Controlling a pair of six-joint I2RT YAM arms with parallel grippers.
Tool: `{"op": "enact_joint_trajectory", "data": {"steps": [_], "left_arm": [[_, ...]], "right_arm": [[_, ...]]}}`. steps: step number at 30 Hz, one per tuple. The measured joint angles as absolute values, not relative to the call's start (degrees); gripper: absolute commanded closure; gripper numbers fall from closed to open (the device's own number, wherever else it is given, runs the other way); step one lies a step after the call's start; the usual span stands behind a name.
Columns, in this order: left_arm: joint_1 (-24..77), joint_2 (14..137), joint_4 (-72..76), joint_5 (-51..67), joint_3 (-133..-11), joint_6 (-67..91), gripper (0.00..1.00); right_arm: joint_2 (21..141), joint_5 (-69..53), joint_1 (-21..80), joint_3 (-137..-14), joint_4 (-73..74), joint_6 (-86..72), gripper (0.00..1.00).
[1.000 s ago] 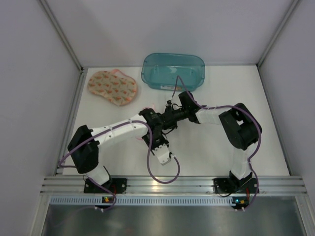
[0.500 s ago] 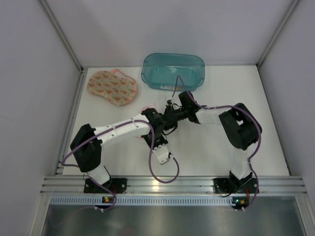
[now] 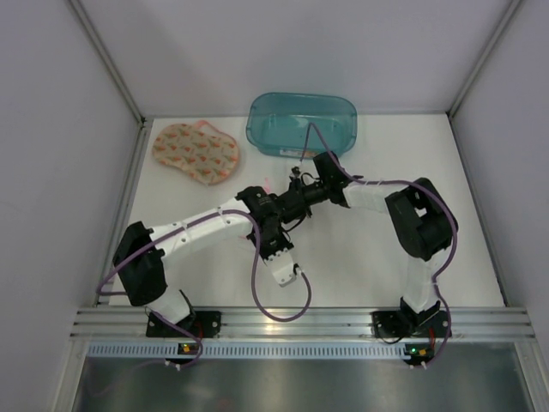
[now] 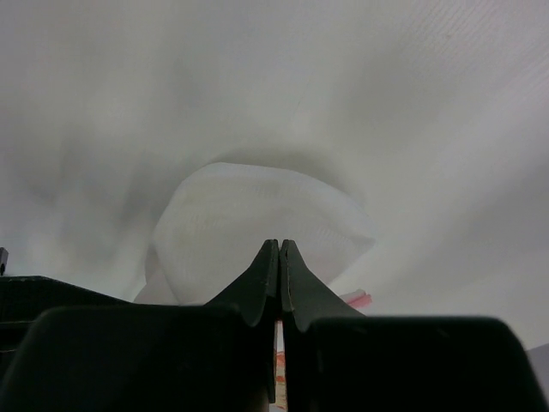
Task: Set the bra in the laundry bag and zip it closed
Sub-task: Zip the zipper on the laundry bag.
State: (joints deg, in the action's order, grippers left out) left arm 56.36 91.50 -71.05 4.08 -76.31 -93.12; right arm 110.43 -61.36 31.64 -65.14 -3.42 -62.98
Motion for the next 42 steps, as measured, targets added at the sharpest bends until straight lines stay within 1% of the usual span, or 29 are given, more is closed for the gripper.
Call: {"op": "enact_joint_trajectory", "data": {"steps": [8, 13, 19, 25, 30, 36, 37, 38, 40, 41, 42], "left_arm": [[56.07, 87.96, -66.35, 5.80, -71.53, -94.08, 1.00], [55.83, 86.50, -64.88, 7.46, -70.57, -94.21, 1.00], [53.78, 82.96, -67.37, 14.26, -69.91, -94.52, 1.00], [50.83, 81.10, -67.92, 18.39, -69.23, -97.32, 1.00], [50.02, 79.50, -67.57, 18.92, -65.21, -100.79, 1.00], [49.80, 74.17, -65.28, 18.65, -59.42, -105.01, 1.00], [49.80, 74.00, -65.14, 18.79, -59.42, -104.79, 1.00], [49.78, 74.04, -64.88, 18.94, -59.55, -104.20, 1.00], [49.82, 75.02, -65.93, 20.53, -60.31, -100.99, 1.00], [49.93, 75.88, -67.13, 21.52, -60.90, -98.91, 1.00], [50.00, 76.73, -67.64, 22.26, -61.56, -97.56, 1.00]], "right_arm": [[112.71, -63.53, 30.98, -68.60, 2.48, -57.89, 1.00], [113.97, -64.20, 30.98, -72.20, 8.01, -53.36, 1.00], [113.99, -64.58, 30.61, -74.28, 10.72, -50.19, 1.00], [113.99, -64.60, 30.61, -74.30, 11.79, -48.31, 1.00], [113.99, -64.55, 30.61, -75.07, 13.89, -46.02, 1.00], [114.08, -64.88, 30.63, -77.49, 16.97, -43.66, 0.99], [114.08, -65.01, 30.65, -77.89, 17.41, -43.44, 0.91], [114.08, -65.06, 30.65, -78.37, 17.91, -43.16, 0.71], [114.08, -64.14, 30.52, -79.64, 18.68, -42.54, 0.58], [114.08, -63.48, 30.02, -80.64, 19.09, -41.65, 0.43], [114.08, -62.72, 29.45, -81.71, 19.86, -40.77, 0.38]]}}
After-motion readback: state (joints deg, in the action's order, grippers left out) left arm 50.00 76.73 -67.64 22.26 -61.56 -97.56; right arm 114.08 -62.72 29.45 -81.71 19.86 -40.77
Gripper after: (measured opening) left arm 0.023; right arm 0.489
